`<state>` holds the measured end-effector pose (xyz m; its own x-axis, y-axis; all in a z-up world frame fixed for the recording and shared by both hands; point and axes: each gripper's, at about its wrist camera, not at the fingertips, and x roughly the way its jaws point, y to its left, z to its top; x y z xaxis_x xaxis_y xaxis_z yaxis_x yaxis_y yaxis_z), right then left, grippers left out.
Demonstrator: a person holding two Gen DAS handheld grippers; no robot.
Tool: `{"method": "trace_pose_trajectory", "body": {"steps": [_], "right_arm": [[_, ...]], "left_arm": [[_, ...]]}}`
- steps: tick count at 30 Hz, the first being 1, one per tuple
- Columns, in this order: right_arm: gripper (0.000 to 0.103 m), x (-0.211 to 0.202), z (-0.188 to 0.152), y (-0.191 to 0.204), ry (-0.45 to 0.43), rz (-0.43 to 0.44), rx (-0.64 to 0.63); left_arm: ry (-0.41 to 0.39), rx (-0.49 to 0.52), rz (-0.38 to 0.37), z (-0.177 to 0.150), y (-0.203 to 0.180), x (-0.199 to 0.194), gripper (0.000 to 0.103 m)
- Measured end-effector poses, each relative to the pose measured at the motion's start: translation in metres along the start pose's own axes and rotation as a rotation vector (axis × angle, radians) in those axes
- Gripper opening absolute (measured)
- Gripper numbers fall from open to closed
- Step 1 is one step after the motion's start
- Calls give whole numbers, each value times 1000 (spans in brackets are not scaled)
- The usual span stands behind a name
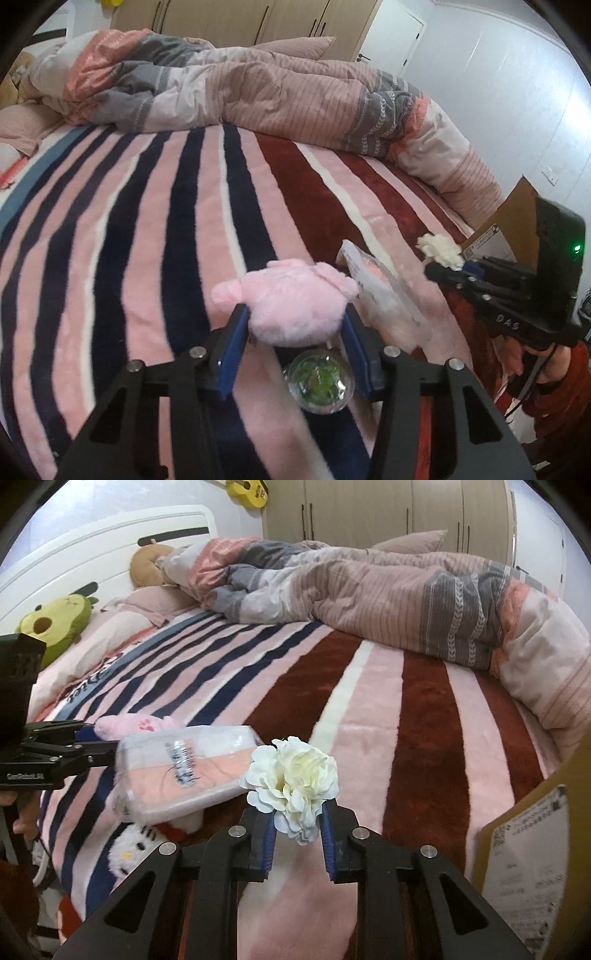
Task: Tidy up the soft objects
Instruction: 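Grasp the white flower with the right tool while the left tool grasps the pink pig, then drop the flower and pink pig into the box, opening both tools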
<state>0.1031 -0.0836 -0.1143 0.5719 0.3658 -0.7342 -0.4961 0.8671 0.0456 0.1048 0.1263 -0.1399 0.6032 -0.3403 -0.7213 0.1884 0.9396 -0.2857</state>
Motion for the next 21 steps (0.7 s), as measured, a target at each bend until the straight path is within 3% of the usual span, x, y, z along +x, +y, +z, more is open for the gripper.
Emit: {"method": "trace_pose_trajectory", "body": {"steps": [2, 4, 8, 13, 15, 21], "right_arm": [[16, -5, 0, 2, -1, 5, -3], [16, -7, -2, 2, -3, 4, -6], [16, -7, -5, 1, 4, 14, -4], [16, 0, -5, -5, 20, 28, 2], [16, 0, -6, -6, 20, 32, 4], [16, -11, -3, -2, -6, 42, -14]], "left_arm": [[31, 7, 35, -2, 1, 2, 58], [46, -9, 35, -5, 4, 8, 80], [61, -27, 37, -6, 5, 22, 84], [38, -99, 28, 0, 17, 26, 68], [29, -136, -7, 2, 23, 26, 54], [1, -120, -4, 6, 18, 14, 47]]}}
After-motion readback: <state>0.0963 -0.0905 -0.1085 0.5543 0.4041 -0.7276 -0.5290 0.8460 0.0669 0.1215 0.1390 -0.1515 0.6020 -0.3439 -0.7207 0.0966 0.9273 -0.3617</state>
